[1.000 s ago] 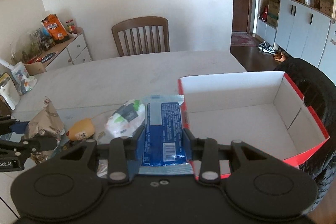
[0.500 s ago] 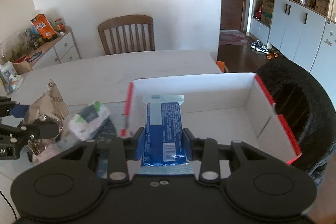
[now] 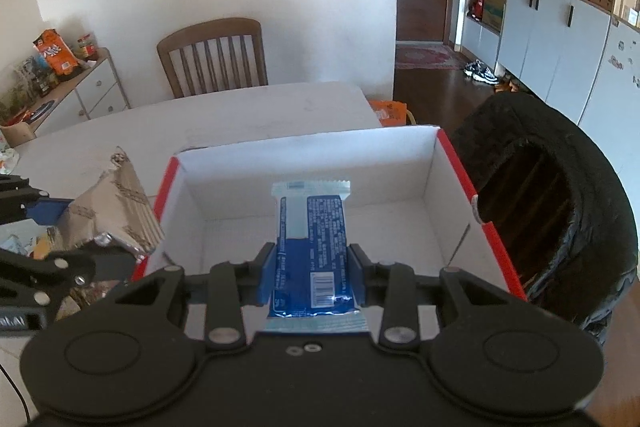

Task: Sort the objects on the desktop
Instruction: 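Carry the silver pouch and blue bar over the red shoebox with both tools, then lower both items into the shoebox and open both tools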

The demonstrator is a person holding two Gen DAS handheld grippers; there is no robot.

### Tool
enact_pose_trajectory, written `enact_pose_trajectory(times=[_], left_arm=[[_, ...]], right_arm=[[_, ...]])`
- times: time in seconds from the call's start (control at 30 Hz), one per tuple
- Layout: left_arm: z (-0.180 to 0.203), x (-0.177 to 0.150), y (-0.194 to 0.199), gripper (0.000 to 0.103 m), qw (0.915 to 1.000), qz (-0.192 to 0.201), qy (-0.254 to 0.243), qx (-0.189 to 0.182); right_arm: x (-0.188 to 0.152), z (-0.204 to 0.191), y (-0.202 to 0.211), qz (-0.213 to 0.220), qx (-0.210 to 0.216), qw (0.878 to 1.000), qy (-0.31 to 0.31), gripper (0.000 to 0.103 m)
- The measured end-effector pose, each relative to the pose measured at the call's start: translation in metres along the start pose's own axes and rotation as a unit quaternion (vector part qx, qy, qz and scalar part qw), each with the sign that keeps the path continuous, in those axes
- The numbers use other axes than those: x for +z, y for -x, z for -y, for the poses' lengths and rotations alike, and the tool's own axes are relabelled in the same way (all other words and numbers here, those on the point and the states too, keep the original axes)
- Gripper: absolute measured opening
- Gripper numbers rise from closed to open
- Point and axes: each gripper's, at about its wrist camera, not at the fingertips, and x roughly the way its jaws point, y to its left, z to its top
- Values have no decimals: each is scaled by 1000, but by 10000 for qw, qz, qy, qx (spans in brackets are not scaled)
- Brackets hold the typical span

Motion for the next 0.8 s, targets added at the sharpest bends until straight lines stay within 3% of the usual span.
enact_pose_trajectory(times=[0.37,0.63,0.8], left_arm=[[24,15,-49,52,9975,-409,-566,-114],[41,18,-88,52,9893,-856,-1168,-172],[39,17,-106,52,9868,-1129,-1117,-314]], right_arm=[[1,21,-30,-322,-214,9992,81,36],[4,26,-57,-683,-220,9971,254,36],[2,29,-73,-901,-285,9949,365,36]])
